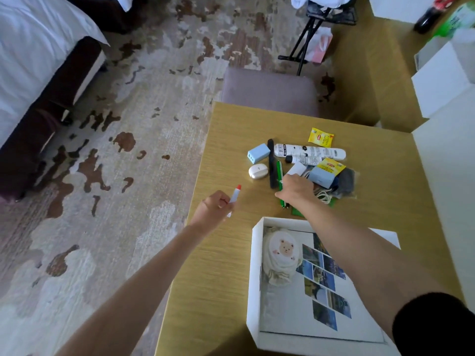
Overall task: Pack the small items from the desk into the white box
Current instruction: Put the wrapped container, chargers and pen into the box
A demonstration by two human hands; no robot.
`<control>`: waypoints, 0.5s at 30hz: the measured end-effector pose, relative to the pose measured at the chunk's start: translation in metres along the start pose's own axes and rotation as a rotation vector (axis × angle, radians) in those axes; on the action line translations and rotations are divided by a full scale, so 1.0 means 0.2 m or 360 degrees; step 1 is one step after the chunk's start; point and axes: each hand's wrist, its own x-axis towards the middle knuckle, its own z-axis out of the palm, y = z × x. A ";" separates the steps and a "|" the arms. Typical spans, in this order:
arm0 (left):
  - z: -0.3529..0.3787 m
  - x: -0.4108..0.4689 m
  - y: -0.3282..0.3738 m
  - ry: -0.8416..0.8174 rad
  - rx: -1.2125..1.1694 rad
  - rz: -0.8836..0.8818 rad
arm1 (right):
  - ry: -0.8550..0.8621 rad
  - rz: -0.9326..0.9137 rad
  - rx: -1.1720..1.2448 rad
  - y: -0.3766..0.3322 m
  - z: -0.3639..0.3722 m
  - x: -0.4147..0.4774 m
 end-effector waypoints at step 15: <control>0.06 -0.38 0.51 0.0265 0.0070 0.0492 | -0.0122 -0.0387 0.1203 0.29 -0.28 -0.34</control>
